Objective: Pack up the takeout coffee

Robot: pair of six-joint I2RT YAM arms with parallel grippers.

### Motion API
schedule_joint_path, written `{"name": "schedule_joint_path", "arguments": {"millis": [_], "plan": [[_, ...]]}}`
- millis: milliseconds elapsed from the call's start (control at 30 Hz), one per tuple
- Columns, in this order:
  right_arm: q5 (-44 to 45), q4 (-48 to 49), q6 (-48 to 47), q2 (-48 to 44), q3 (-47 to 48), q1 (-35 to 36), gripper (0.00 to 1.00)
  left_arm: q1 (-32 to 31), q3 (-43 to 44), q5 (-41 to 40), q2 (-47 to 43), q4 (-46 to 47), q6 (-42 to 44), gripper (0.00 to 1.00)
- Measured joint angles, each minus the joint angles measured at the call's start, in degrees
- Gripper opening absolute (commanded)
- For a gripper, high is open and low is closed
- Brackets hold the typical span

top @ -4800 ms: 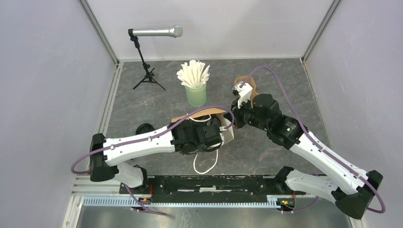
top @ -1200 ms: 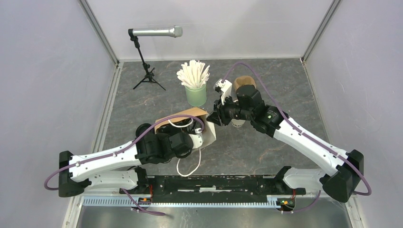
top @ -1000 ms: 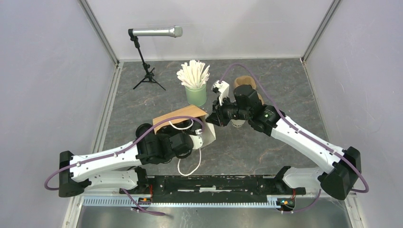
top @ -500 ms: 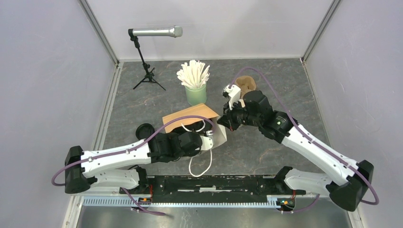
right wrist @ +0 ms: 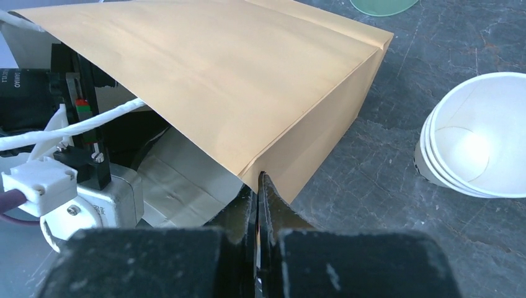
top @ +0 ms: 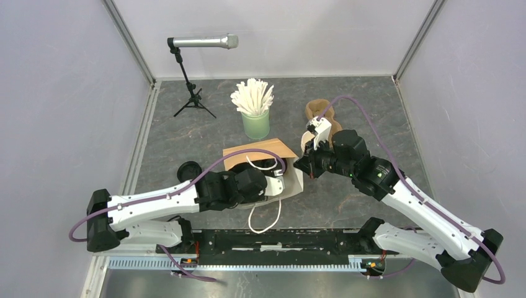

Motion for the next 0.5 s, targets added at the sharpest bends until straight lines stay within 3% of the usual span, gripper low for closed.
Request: {"name": "schedule_joint_path", "arguments": {"millis": [500], "plan": [[-0.87,3.54,0.85,0.35,-1.51,-0.02,0.00,0.02,4.28,-1.84,2.82,-7.02,-0.02,0.37]]}}
